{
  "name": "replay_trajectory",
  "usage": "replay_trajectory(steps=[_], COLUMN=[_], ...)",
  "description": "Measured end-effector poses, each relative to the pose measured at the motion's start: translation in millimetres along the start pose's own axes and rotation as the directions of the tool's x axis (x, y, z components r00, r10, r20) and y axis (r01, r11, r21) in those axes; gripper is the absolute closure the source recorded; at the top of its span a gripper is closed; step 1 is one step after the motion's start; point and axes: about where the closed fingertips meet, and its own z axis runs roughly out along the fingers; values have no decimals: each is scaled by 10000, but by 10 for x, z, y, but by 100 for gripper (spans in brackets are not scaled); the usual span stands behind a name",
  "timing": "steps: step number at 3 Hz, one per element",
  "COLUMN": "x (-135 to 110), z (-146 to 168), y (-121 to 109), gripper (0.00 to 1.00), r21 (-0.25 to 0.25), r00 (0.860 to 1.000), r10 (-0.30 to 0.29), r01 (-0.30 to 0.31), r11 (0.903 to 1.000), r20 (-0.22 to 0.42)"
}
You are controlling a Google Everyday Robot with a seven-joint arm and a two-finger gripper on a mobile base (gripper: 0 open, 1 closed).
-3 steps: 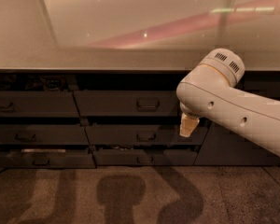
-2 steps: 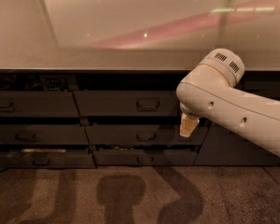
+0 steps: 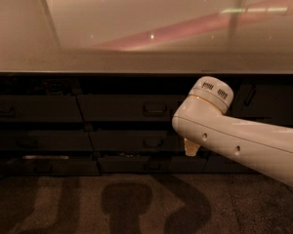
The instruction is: Open top drawer
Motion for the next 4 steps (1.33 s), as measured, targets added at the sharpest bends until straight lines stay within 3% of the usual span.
replay_trajectory(steps=[2, 3, 4], x=[8, 27, 11], z=[-1, 75, 355], y=[56, -40, -342], gripper=[0, 0, 0], r21=[-142, -282, -627], r00=[9999, 9998, 9946], r10=[-56, 13, -50], r01=[57, -19, -15], r11=[9999, 9996, 9980], r20=[91, -218, -1034])
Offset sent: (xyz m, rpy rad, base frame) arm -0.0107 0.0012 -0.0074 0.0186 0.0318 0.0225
